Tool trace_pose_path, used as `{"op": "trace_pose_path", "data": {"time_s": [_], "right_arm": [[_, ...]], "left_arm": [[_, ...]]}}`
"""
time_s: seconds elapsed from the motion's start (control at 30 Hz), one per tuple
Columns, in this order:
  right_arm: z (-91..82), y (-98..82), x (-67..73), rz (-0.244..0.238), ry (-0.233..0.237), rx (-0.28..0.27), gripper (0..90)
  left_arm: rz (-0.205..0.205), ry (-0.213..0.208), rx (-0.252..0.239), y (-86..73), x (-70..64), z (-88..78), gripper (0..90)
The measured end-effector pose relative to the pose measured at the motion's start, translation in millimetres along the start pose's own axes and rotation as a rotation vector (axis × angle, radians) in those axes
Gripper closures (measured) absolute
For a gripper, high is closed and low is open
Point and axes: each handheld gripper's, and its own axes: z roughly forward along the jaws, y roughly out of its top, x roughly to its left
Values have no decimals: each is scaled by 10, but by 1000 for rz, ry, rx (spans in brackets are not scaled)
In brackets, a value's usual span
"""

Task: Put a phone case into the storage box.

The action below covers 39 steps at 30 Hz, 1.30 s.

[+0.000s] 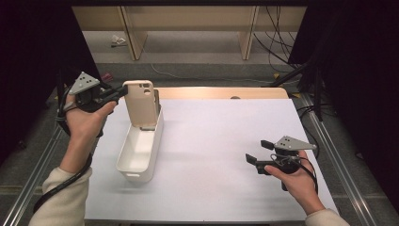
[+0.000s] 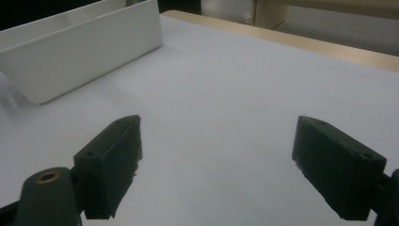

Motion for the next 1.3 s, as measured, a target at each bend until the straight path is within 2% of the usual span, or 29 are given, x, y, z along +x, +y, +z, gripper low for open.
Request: {"op": "trace_pose_path", "data": {"time_s": [0.37, 1.0, 1.3], "right_arm": [[1, -1, -4, 1, -6, -2, 171], [1, -1, -5, 2, -5, -5, 171], [3, -2, -4, 2, -5, -6, 171]], "left_arm": [[12, 1, 11, -55, 83, 69, 834], [34, -10, 23, -118, 131, 273, 833], [39, -1, 33, -177, 191, 344, 833]]}}
